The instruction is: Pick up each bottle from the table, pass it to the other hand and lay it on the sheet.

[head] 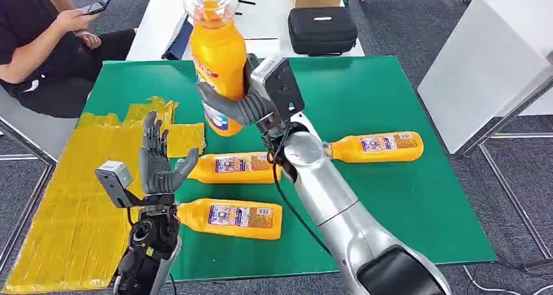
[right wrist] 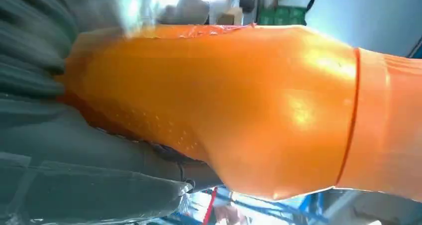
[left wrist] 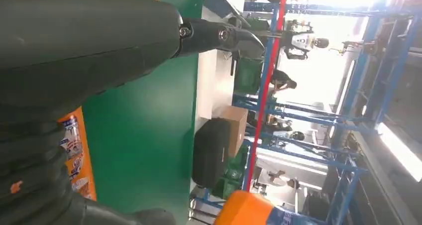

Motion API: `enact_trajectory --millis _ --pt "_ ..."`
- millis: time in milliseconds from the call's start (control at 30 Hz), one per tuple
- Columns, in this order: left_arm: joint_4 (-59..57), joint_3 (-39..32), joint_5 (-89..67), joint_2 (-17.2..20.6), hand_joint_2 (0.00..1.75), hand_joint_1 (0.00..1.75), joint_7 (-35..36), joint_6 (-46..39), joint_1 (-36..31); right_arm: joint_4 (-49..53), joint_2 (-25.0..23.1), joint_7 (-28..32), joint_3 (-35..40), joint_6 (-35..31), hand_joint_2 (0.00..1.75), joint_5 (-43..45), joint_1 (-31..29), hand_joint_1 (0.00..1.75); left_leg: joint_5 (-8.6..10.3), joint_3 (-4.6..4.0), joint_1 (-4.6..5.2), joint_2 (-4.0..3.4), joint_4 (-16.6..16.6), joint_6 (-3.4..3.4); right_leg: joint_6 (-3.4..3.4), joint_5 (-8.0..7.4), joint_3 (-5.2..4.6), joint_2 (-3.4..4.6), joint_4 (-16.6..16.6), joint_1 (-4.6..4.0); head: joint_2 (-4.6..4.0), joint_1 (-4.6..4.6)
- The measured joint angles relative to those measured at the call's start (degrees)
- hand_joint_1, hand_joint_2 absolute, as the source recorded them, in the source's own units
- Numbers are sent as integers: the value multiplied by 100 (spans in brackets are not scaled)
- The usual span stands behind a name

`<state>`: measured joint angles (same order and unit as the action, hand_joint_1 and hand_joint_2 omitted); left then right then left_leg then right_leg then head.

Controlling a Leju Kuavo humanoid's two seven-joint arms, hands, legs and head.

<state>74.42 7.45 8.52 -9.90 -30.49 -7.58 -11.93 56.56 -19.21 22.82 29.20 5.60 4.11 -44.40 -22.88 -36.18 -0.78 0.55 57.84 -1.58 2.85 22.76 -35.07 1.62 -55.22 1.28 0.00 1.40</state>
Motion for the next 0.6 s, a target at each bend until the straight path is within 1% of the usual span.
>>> enact_trajectory --millis 200,333,533,600 --pt "-94 0 4 0 175 0 -35 2 -36 -209 -89 2 107 -24 175 72 -1 175 0 -3 5 2 0 0 1 -1 -1 -1 1 4 0 0" --pt "-140 2 59 -7 175 0 -74 83 -81 -434 -89 79 323 -260 175 14 48 175 0 -2 5 1 0 0 1 -1 -1 -1 1 3 0 0" --pt "48 89 817 -28 175 0 22 793 129 -929 -92 201 925 -708 175 74 113 175 0 -4 3 -2 0 0 1 -1 -6 1 0 1 0 0" --pt "173 155 982 -35 175 0 72 859 243 -1038 -89 201 1113 -778 175 160 109 175 0 -8 2 0 0 0 0 -1 -8 0 0 1 0 0"
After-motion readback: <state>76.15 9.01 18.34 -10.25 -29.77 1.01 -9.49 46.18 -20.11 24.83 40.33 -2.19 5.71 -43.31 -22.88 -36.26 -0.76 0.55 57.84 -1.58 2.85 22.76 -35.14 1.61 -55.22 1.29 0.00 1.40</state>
